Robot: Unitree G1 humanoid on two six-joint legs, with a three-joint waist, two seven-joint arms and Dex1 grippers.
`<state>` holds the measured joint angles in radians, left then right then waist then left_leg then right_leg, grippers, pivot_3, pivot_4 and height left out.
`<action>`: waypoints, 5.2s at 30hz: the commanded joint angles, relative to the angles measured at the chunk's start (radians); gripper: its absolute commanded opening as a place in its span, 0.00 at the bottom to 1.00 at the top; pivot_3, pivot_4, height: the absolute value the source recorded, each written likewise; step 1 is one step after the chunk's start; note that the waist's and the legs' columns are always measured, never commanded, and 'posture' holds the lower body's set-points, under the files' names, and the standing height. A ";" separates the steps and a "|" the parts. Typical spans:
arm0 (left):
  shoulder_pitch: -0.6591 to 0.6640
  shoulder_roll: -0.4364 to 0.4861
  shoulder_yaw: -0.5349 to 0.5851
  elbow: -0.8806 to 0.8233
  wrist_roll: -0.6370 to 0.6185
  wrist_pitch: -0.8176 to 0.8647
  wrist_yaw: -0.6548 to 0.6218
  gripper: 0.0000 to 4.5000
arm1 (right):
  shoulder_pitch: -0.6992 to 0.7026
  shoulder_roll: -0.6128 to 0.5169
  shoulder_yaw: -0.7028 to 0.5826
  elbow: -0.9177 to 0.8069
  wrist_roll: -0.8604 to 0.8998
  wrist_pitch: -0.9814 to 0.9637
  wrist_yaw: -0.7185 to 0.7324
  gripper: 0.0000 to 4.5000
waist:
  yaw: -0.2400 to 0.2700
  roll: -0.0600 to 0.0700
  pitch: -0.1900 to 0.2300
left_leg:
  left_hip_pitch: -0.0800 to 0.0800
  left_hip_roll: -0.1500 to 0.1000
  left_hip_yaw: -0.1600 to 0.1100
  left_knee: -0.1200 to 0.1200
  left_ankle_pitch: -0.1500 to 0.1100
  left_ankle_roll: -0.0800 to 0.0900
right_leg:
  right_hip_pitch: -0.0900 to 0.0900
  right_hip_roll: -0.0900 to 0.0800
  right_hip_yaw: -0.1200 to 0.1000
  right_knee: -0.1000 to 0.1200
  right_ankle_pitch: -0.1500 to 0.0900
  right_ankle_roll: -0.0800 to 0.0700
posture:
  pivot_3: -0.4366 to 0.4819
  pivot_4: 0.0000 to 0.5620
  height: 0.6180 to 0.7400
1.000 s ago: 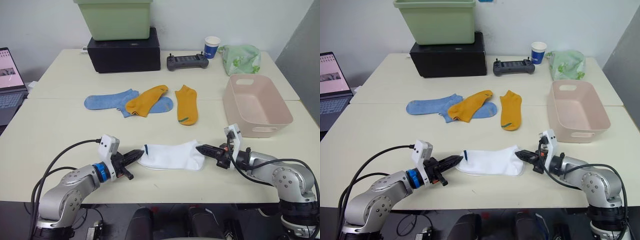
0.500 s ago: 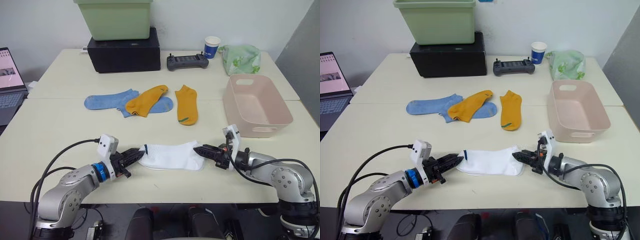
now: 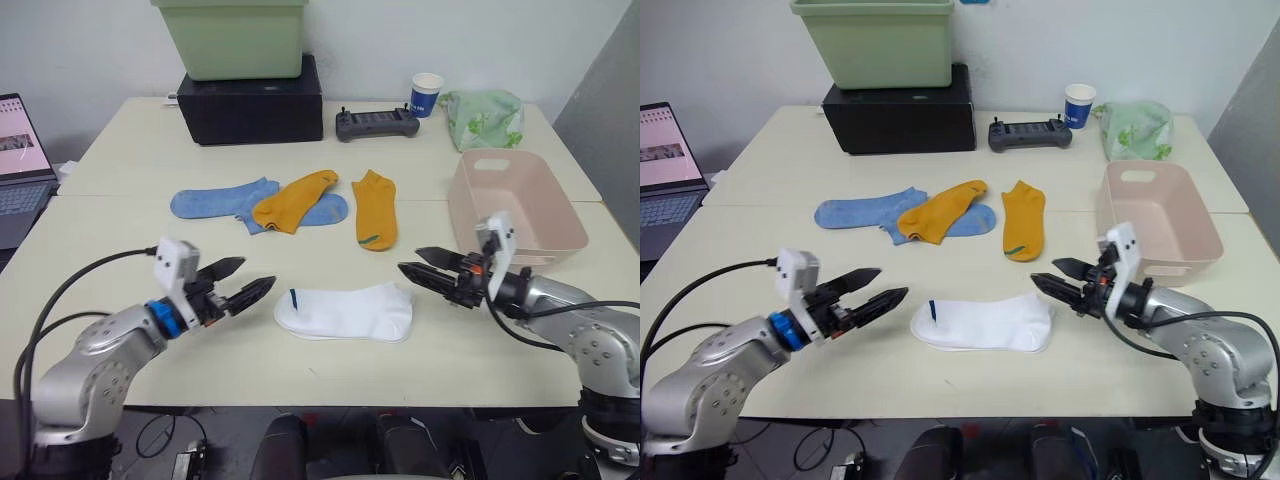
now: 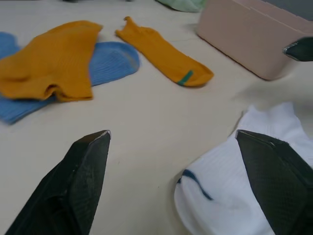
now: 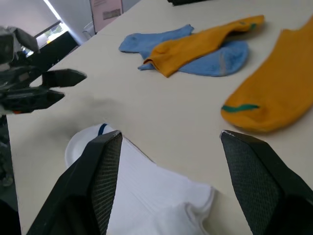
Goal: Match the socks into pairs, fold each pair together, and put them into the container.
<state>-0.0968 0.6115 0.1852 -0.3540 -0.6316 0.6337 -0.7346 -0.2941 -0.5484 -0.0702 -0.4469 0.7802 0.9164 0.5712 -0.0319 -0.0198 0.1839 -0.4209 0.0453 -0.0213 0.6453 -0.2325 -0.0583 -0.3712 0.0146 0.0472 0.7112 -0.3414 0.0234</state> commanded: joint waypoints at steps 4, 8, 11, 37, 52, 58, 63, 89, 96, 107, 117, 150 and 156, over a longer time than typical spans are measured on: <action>-0.082 -0.012 -0.233 0.082 0.200 -0.179 -0.072 0.49 | -0.018 0.038 0.246 0.061 -0.277 -0.274 0.050 0.32 | 0.000 0.000 0.000 | -0.001 0.000 0.000 0.000 0.000 0.000 | -0.001 0.000 0.000 -0.001 0.000 0.000 | 0.48 0.27 1.00; -0.092 -0.033 -0.304 0.162 0.282 -0.264 -0.087 0.21 | 0.018 0.040 0.325 0.149 -0.400 -0.390 0.080 0.01 | 0.001 0.000 0.000 | -0.001 0.001 0.000 0.000 0.000 0.000 | -0.001 0.000 0.000 0.000 0.000 0.000 | 0.48 0.27 1.00; -0.080 -0.039 -0.315 0.212 0.321 -0.307 -0.085 0.00 | 0.063 0.032 0.329 0.209 -0.456 -0.457 0.090 0.00 | 0.002 0.000 0.000 | -0.001 0.001 0.000 0.000 0.000 0.000 | -0.001 0.000 0.000 0.000 0.000 0.000 | 0.48 0.27 1.00; 0.025 0.008 -0.296 0.147 0.350 -0.444 -0.226 0.00 | 0.149 0.008 0.328 0.175 -0.483 -0.558 0.293 0.00 | 0.002 0.000 0.000 | 0.002 0.001 0.000 0.000 0.000 0.000 | 0.002 -0.001 0.000 0.000 0.000 0.000 | 0.48 0.27 1.00; 0.036 0.048 -0.234 0.205 0.365 -0.445 -0.212 0.00 | 0.228 -0.108 0.256 0.216 -0.502 -0.609 0.339 0.00 | 0.002 0.000 0.000 | 0.003 0.001 -0.001 0.000 0.000 0.000 | 0.004 -0.001 -0.001 0.001 0.000 0.000 | 0.48 0.27 1.00; 0.038 0.021 -0.170 0.127 0.248 -0.359 -0.207 0.00 | 0.219 -0.066 0.138 0.127 -0.343 -0.546 0.321 0.00 | 0.002 0.000 0.000 | 0.003 0.001 -0.001 0.000 0.000 0.000 | 0.003 -0.001 -0.001 0.001 0.000 0.000 | 0.48 0.27 1.00; 0.015 0.002 -0.068 0.122 0.200 -0.318 -0.123 0.21 | 0.155 -0.007 0.051 0.126 -0.349 -0.541 0.196 0.22 | 0.000 0.000 0.000 | 0.003 0.002 -0.001 0.000 0.000 0.000 | 0.003 -0.001 -0.001 0.001 0.000 0.000 | 0.48 0.27 1.00; 0.146 -0.008 0.035 0.054 0.137 -0.222 -0.022 0.99 | 0.176 -0.015 0.035 0.148 -0.245 -0.236 0.149 1.00 | 0.001 0.000 0.000 | 0.003 0.002 -0.001 0.000 0.000 0.000 | 0.003 -0.002 0.000 0.001 0.000 0.000 | 0.48 0.27 1.00; 0.137 -0.001 0.019 -0.006 0.120 -0.188 -0.037 0.99 | 0.222 -0.037 0.073 0.047 -0.158 -0.057 0.158 1.00 | 0.001 0.000 0.000 | 0.003 0.002 -0.001 0.000 0.000 0.000 | 0.003 -0.002 0.000 0.001 0.000 0.000 | 0.48 0.27 1.00; 0.129 0.026 -0.017 -0.033 0.143 -0.206 -0.083 1.00 | 0.197 -0.008 0.030 0.080 -0.141 -0.018 0.105 0.31 | 0.000 0.000 0.000 | 0.003 0.001 0.000 0.000 0.000 0.000 | 0.003 0.000 0.000 0.001 0.000 0.000 | 0.48 0.27 1.00; -0.023 0.039 -0.209 -0.002 0.209 -0.240 -0.181 1.00 | 0.155 -0.105 -0.028 0.137 -0.095 0.015 0.196 0.01 | 0.001 0.000 0.000 | 0.003 0.000 0.000 0.000 0.000 0.000 | 0.003 0.000 0.000 0.001 0.000 0.000 | 0.48 0.27 1.00; -0.206 -0.144 -0.518 0.319 0.470 -0.300 -0.218 0.01 | -0.046 0.083 0.070 0.084 0.150 0.136 0.194 0.00 | 0.001 0.001 -0.001 | 0.003 0.000 -0.001 0.001 0.000 0.000 | 0.003 0.001 -0.001 0.002 0.000 0.000 | 0.48 0.27 1.00; -0.164 -0.029 -0.381 0.171 0.351 -0.178 -0.259 0.01 | -0.098 0.149 0.138 0.148 0.107 0.102 0.188 0.00 | -0.007 0.001 0.000 | 0.003 0.001 -0.001 0.001 0.000 0.000 | 0.002 0.002 -0.001 0.002 0.000 0.000 | 0.48 0.27 1.00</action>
<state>-0.2736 0.5506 -0.2544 -0.1261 -0.2485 0.4185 -0.9774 -0.3699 -0.4087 0.0647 -0.2979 0.8918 1.0465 0.7569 -0.0389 -0.0192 0.1835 -0.4181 0.0464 -0.0228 0.6454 -0.2324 -0.0581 -0.3695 0.0163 0.0464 0.7137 -0.3411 0.0229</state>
